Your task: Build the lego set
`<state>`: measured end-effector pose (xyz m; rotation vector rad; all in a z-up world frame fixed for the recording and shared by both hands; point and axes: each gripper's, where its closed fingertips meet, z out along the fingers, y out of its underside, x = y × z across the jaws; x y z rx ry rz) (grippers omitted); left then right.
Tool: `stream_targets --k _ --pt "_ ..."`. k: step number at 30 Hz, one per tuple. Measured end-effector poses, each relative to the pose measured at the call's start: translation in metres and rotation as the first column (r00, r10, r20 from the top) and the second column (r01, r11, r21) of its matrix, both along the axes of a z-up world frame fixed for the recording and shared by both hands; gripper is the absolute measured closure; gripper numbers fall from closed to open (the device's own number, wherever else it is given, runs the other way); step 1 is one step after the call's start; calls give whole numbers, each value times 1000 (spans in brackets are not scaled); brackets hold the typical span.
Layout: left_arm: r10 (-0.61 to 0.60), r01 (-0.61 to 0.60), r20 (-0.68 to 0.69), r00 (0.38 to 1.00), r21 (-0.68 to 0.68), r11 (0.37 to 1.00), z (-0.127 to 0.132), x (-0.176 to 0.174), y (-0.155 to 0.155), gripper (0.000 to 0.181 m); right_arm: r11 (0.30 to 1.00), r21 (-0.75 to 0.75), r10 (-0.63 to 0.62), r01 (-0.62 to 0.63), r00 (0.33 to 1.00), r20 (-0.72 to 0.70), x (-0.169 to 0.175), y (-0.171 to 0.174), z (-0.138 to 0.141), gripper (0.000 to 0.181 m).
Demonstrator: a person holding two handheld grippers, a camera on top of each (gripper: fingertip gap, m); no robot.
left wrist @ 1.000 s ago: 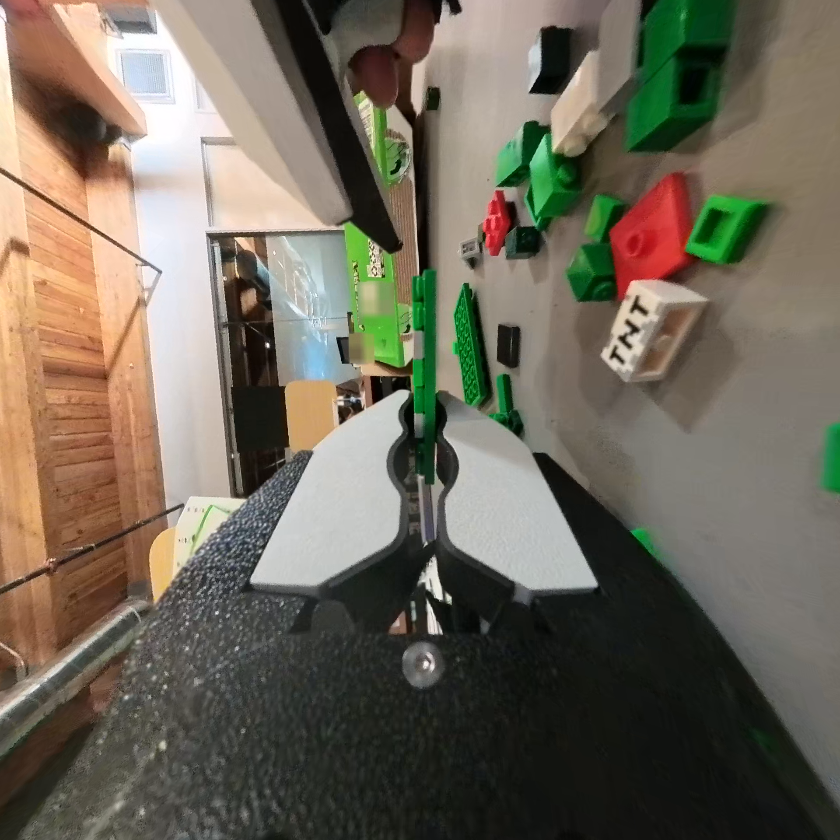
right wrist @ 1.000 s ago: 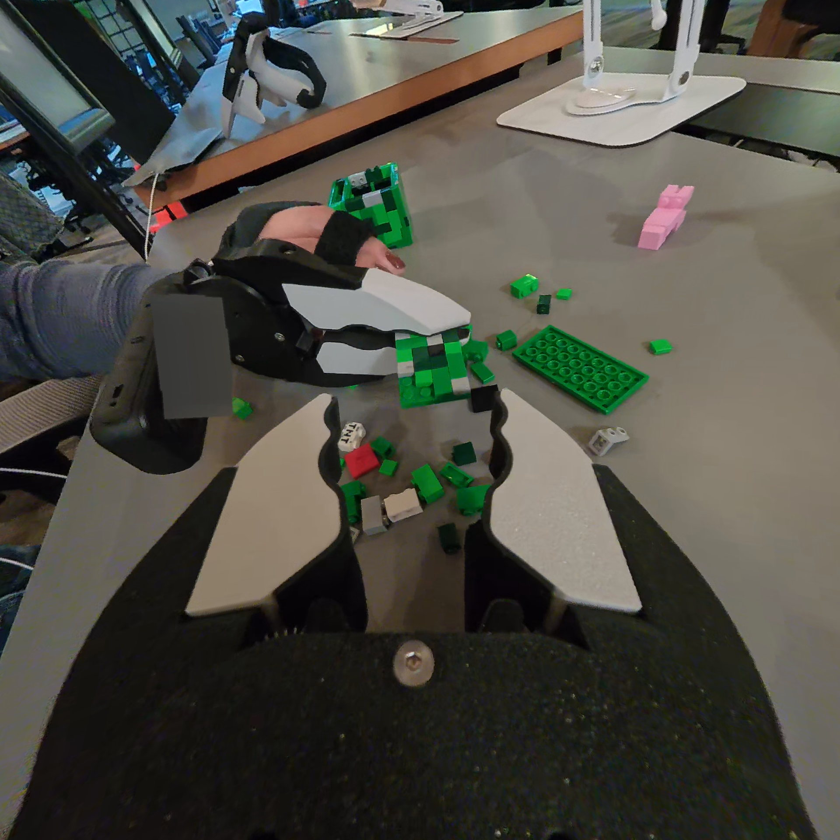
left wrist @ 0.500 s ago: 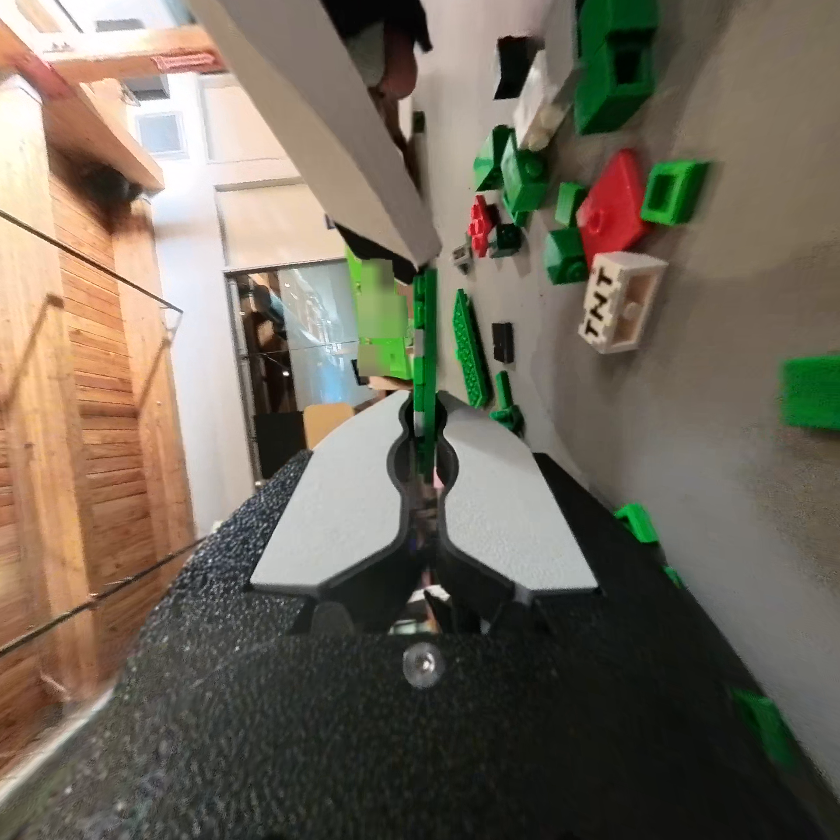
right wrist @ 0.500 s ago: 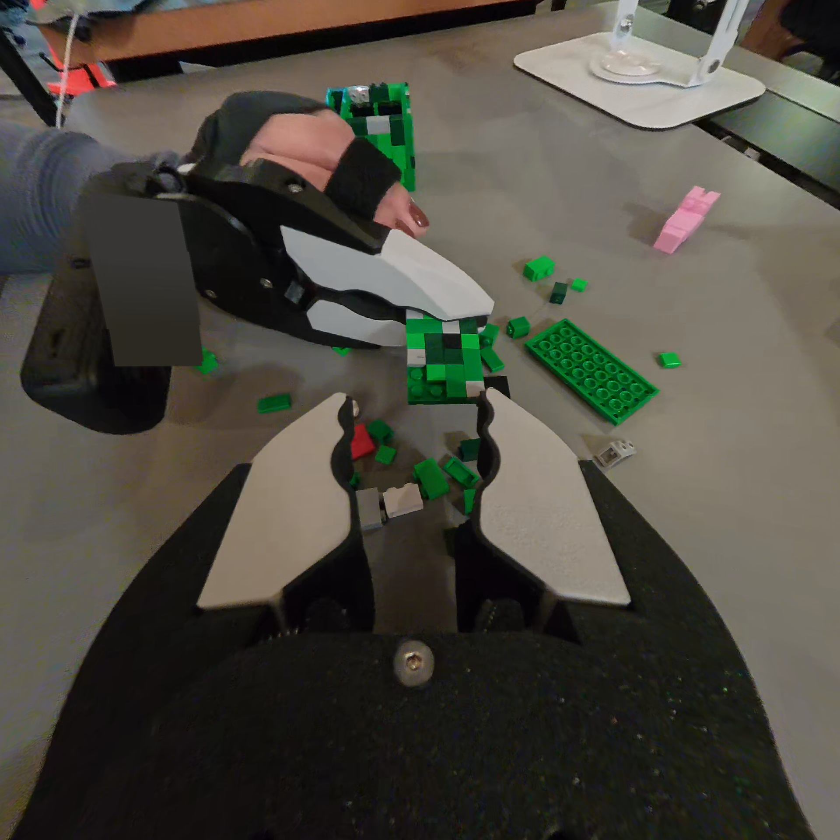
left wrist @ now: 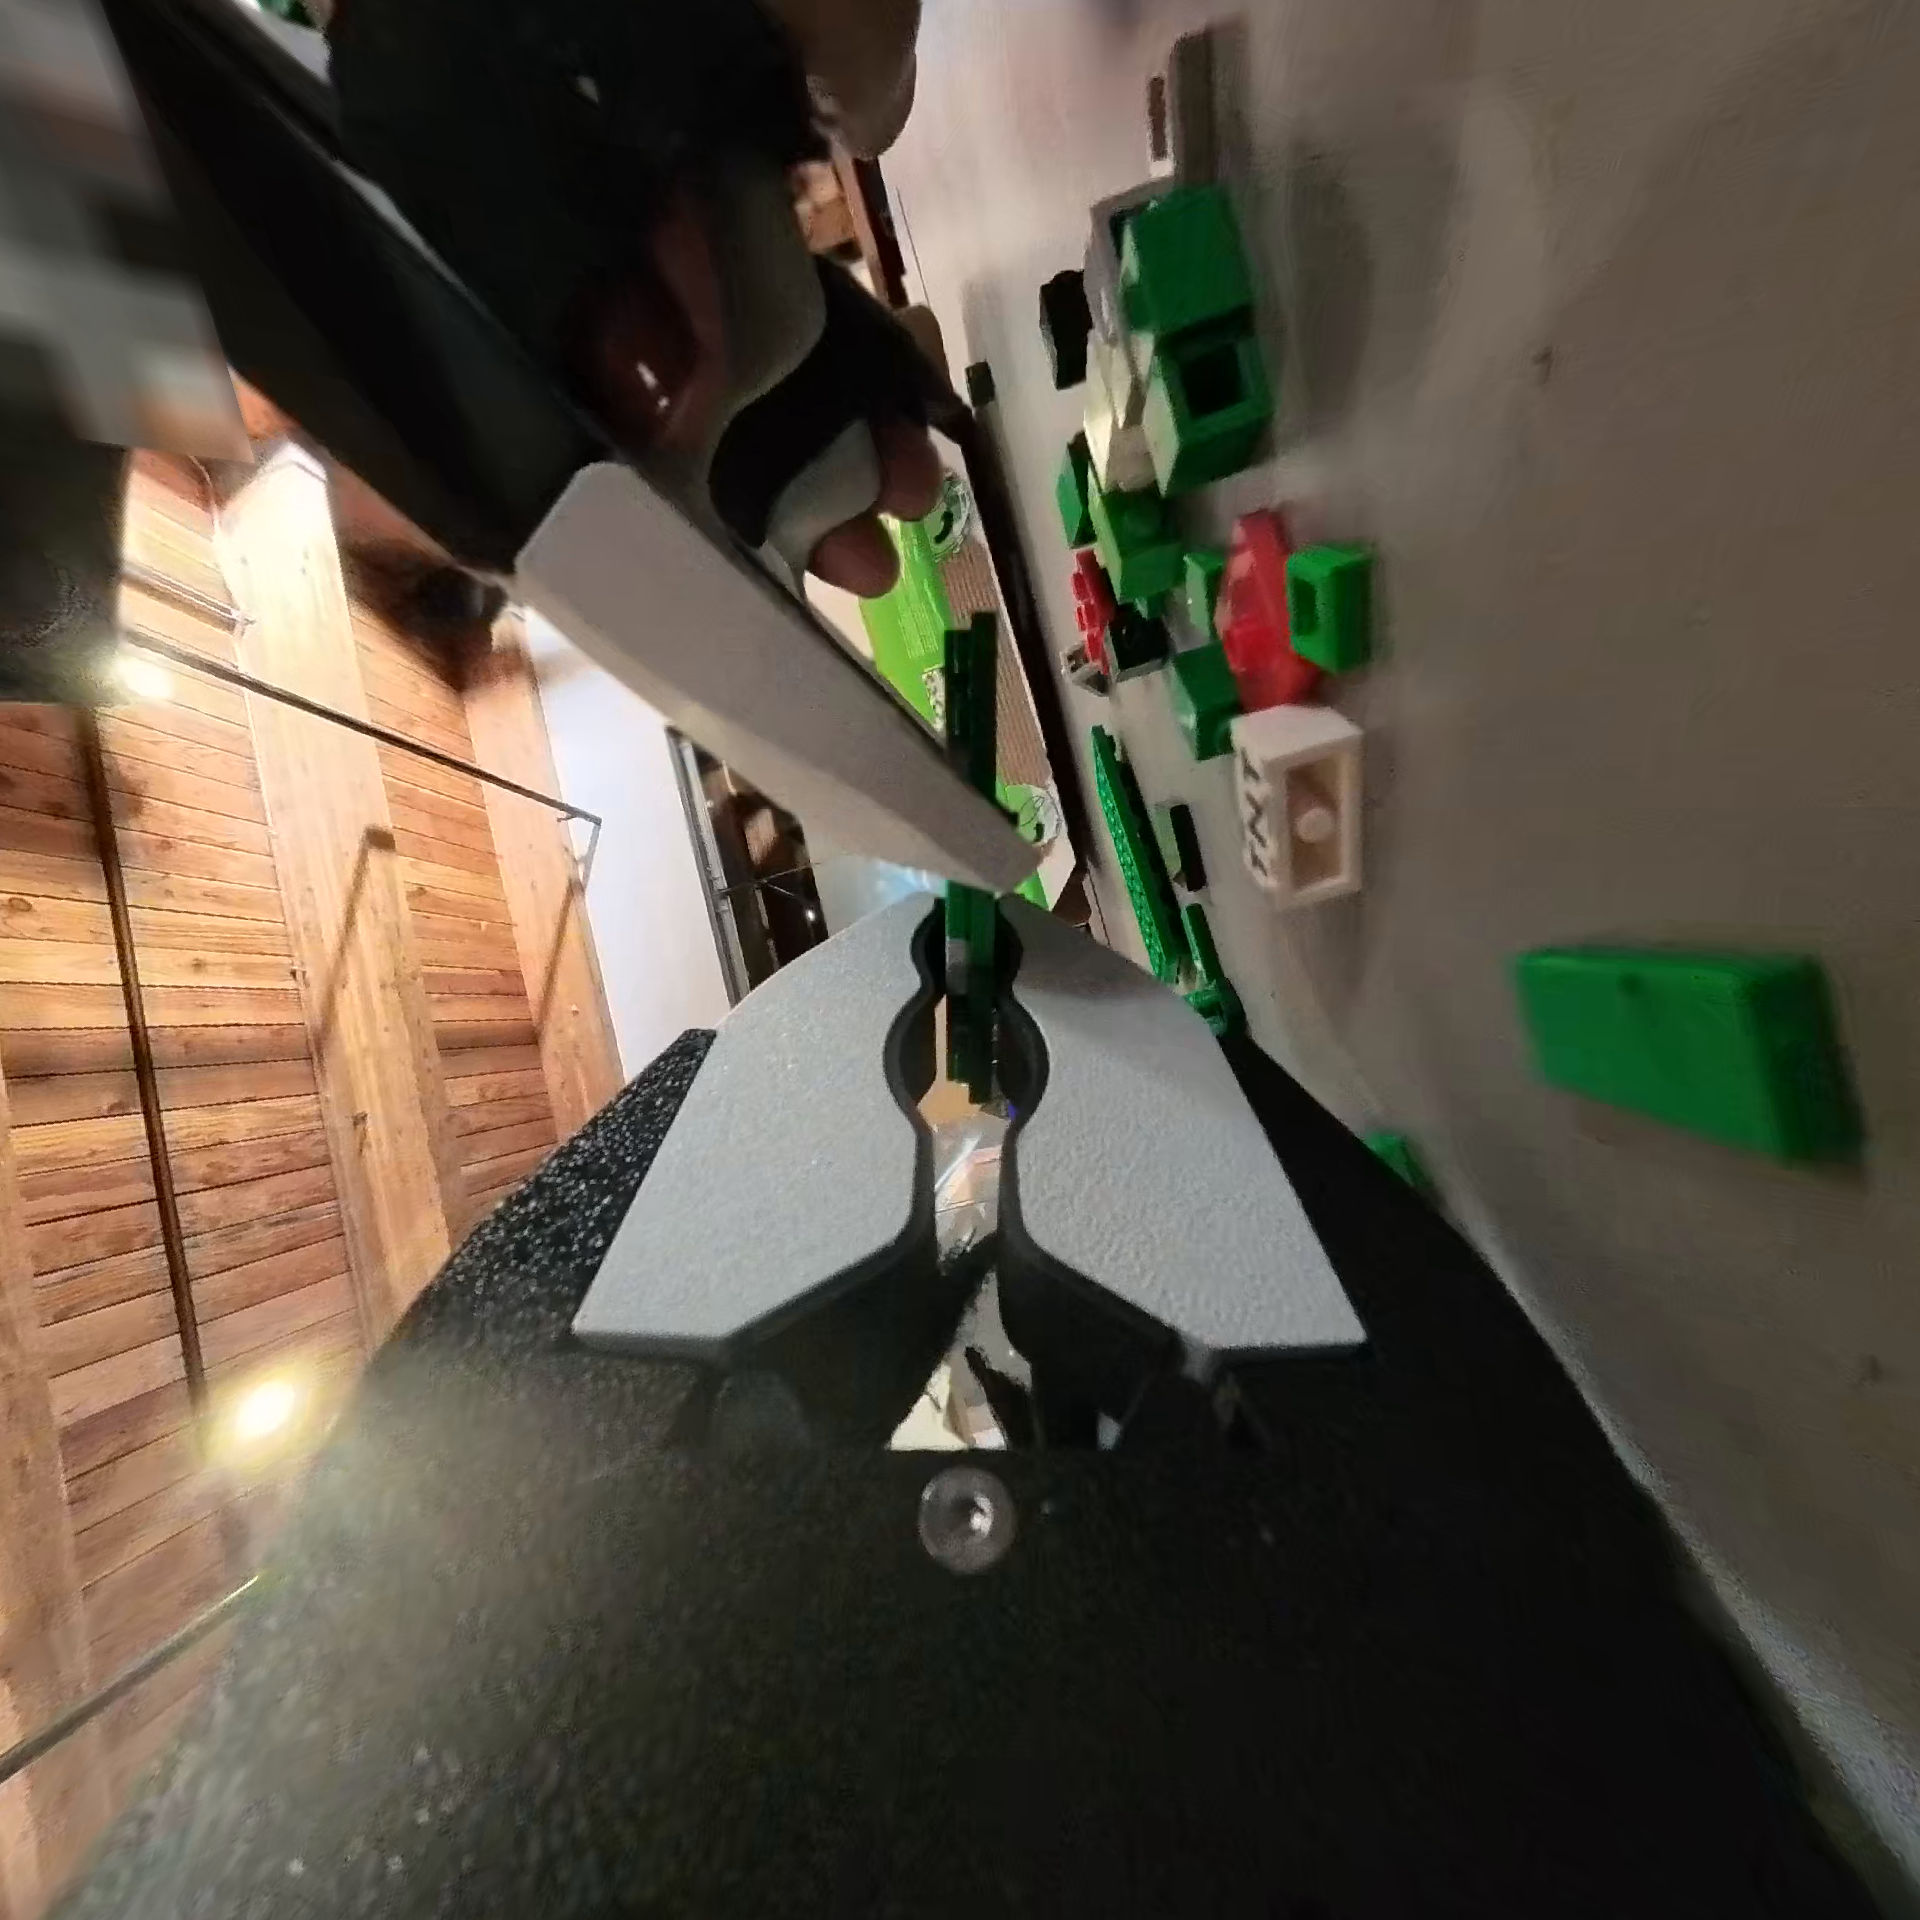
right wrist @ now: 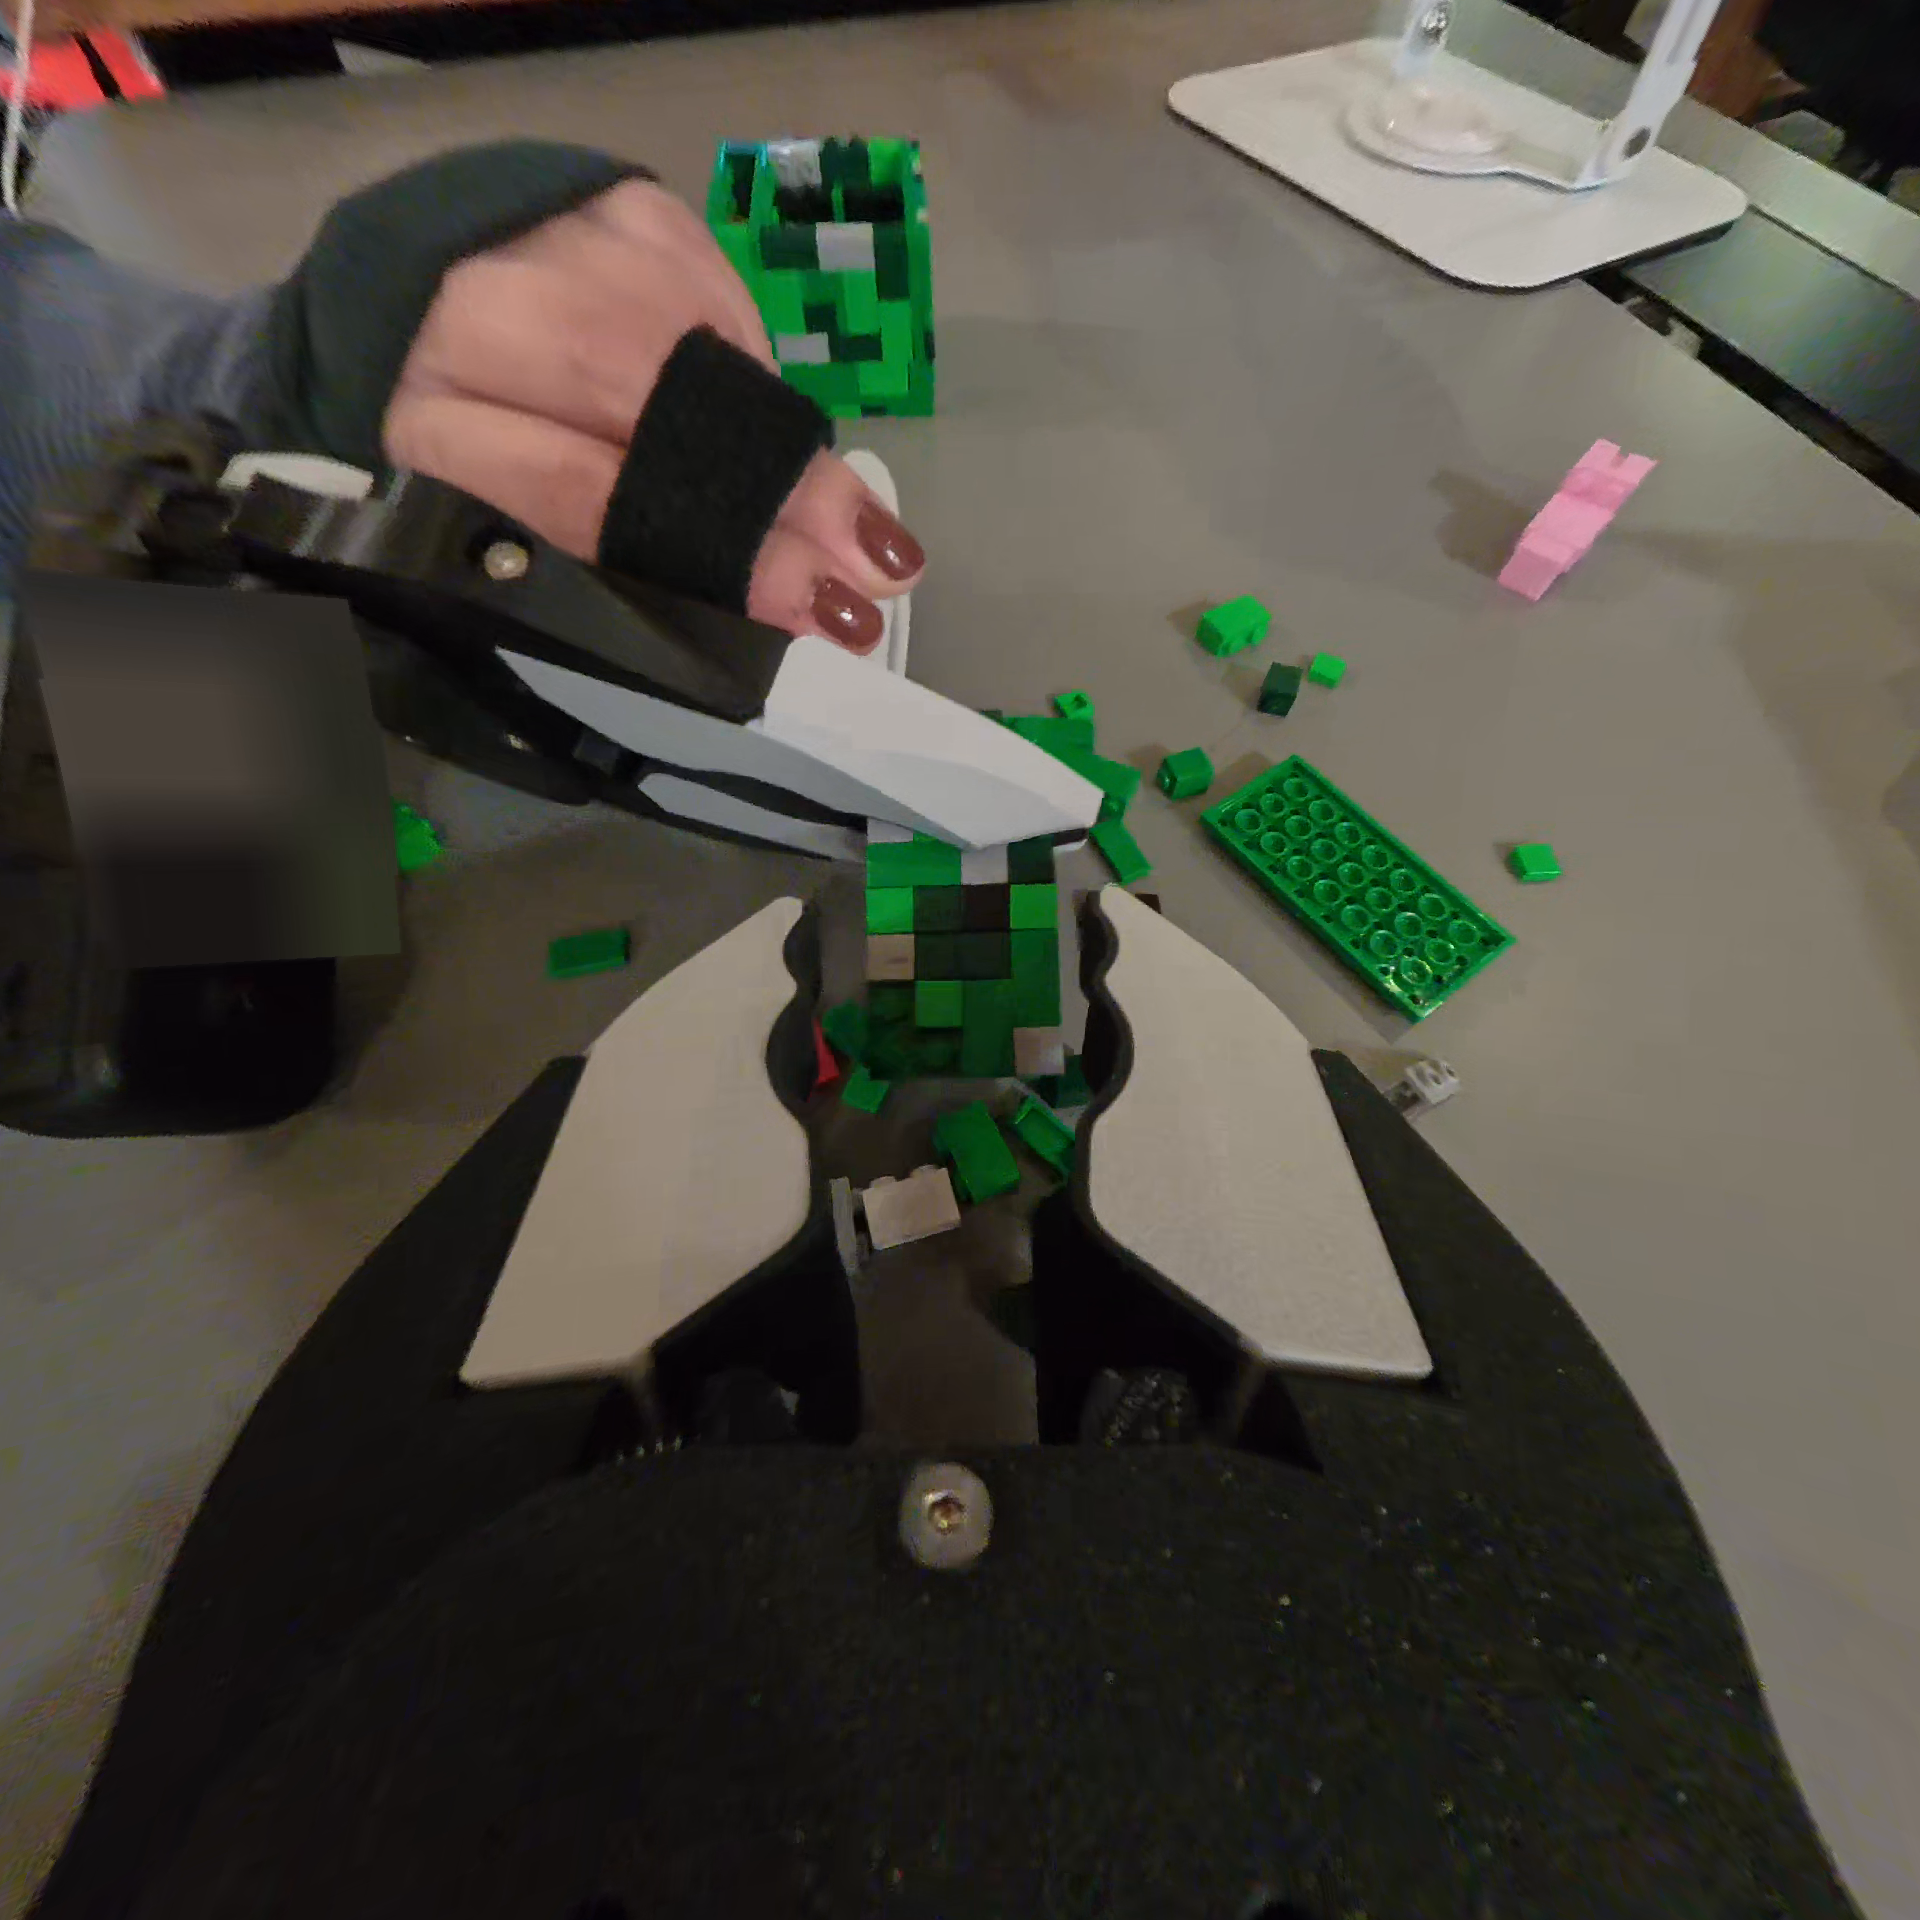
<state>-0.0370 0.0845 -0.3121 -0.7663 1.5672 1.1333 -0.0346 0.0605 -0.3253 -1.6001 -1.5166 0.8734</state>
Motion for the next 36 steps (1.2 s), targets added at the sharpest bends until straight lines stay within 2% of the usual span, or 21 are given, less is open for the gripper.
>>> stream_targets --k 2,7,22,25,28,34,36 --pt "-5 5 -10 1000 4 1000 0 0 -1 176 999 35 -3 2 1000 21 1 1 -3 144" --pt "-17 17 -28 999 5 1000 0 1 -5 176 998 67 17 -19 999 33 3 0 -4 146" --pt "-27 26 -55 998 -19 999 -4 3 -8 175 968 -230 112 -103 993 26 6 -4 -7 147" --pt "-30 29 -50 998 -15 999 -3 4 -9 176 931 -339 144 -139 989 -11 7 -6 -4 149" --pt "-28 27 -54 998 -19 999 -4 3 -9 176 925 -346 165 -157 986 -6 7 -5 -5 150" --pt "-23 22 -58 998 -21 1000 -5 2 -9 176 871 -461 174 -168 984 -30 7 -5 -3 151" --pt "-27 27 -53 998 -13 1000 -3 3 -10 176 833 -525 168 -171 984 -54 8 -5 -1 159"
